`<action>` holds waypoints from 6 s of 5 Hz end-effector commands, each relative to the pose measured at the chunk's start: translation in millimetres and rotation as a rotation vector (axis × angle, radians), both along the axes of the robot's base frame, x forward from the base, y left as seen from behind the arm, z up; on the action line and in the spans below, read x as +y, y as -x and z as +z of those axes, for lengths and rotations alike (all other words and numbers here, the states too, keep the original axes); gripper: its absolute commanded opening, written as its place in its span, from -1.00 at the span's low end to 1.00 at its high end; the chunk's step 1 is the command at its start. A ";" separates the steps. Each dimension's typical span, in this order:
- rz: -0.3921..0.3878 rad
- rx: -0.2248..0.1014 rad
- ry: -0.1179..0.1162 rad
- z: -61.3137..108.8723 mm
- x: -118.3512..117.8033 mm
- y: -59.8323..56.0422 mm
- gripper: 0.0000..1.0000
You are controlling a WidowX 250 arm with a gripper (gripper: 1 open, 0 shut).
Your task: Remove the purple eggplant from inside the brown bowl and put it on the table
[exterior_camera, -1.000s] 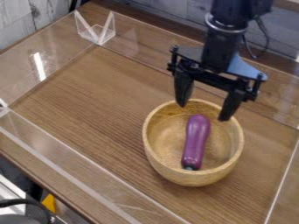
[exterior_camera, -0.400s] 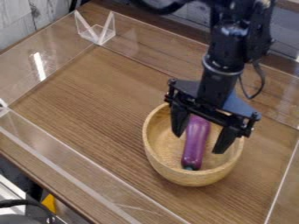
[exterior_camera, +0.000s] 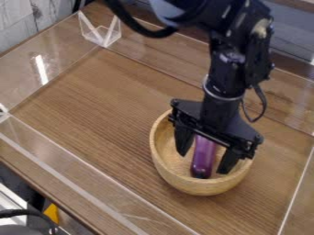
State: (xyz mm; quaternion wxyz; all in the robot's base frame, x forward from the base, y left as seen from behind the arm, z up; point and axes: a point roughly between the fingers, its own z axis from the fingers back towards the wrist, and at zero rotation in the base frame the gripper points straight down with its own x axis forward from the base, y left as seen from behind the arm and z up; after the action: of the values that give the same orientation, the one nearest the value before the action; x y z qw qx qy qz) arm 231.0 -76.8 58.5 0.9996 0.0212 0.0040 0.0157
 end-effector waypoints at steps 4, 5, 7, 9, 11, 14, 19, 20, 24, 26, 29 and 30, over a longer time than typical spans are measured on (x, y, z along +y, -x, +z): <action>0.009 -0.035 0.012 4.4 2.5 -6.2 -1.00; -0.075 -0.030 0.016 -5.6 8.7 -10.0 1.00; -0.147 -0.023 0.023 -27.8 17.0 -10.8 -1.00; -0.163 -0.003 0.023 -53.3 17.9 -8.2 -1.00; -0.164 0.028 0.020 -67.9 27.8 -5.0 -1.00; -0.301 0.090 0.006 -82.5 49.7 2.9 -1.00; -0.174 0.172 0.017 -65.3 53.1 38.0 -1.00; -0.184 0.190 0.009 -60.6 64.8 48.6 -1.00; -0.127 0.234 -0.001 -50.4 66.3 68.9 -1.00; -0.084 0.237 0.014 -34.2 63.0 70.9 1.00; -0.024 0.222 0.032 -19.0 48.2 52.3 -1.00; -0.013 0.217 0.035 -12.9 46.0 46.7 -1.00</action>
State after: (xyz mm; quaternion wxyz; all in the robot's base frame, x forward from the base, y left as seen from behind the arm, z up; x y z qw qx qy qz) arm 175.9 -28.3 38.8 0.9912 0.0067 0.1319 0.0123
